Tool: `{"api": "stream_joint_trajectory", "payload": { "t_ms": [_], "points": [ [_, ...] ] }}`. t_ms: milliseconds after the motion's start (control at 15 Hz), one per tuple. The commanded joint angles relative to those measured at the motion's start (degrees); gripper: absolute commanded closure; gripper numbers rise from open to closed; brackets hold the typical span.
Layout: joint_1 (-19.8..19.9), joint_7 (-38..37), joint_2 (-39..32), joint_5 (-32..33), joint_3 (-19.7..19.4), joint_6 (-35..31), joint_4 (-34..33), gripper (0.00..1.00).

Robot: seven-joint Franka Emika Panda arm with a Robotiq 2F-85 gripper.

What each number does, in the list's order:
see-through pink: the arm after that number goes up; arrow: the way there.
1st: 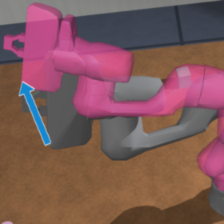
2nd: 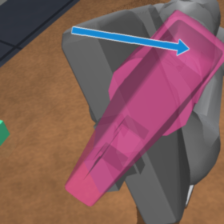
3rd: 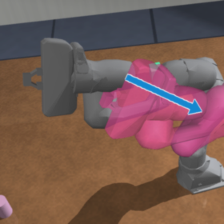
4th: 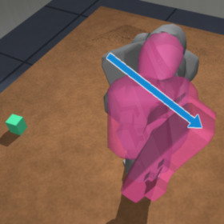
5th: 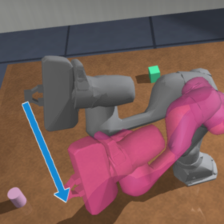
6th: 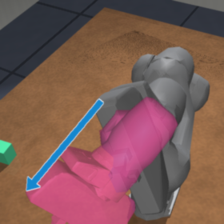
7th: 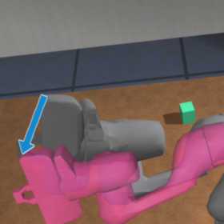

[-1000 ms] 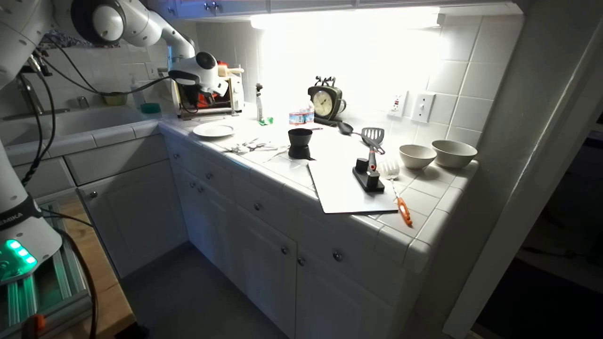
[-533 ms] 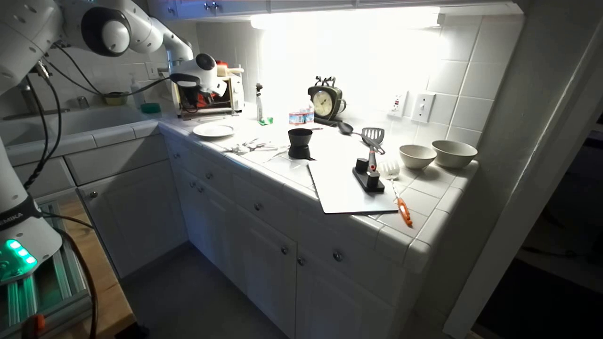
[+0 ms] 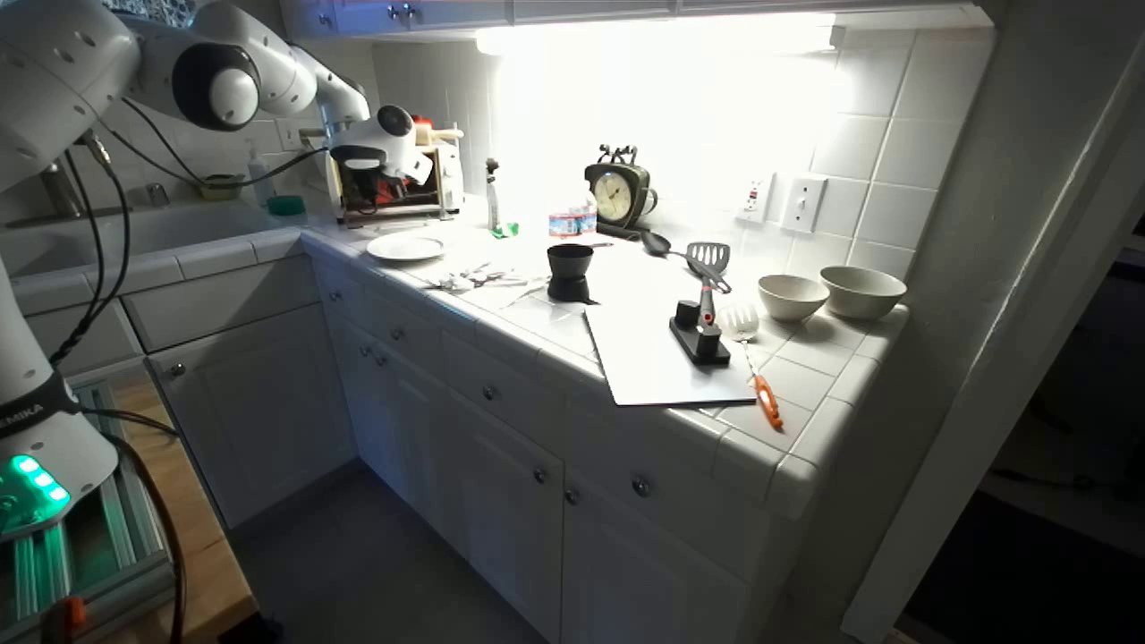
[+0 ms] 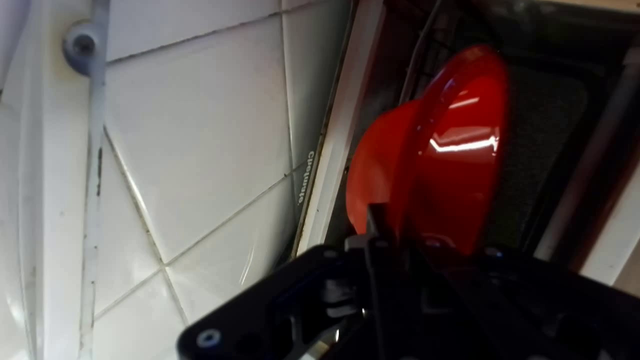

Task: Pick up the red bowl and put it in the microwave

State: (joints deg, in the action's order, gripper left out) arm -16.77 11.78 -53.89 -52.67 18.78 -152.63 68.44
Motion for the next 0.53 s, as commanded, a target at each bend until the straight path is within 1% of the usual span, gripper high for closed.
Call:
{"api": "stream_joint_trajectory", "payload": {
  "t_ms": [0,67,333,400,467],
  "points": [
    [-1.0,-4.1,-3.9,3.4,0.1,2.0,-6.4,0.99],
    [-1.2,-4.7,-4.3,4.0,0.1,2.3,-7.3,0.75],
    [-1.7,-4.8,-6.4,5.8,1.2,5.6,-10.8,0.5],
    [-2.4,-4.0,-6.5,4.3,0.5,6.6,-11.2,0.42],
    [-2.6,-4.1,-6.8,4.4,0.5,7.4,-11.8,0.36]
  ]
}}
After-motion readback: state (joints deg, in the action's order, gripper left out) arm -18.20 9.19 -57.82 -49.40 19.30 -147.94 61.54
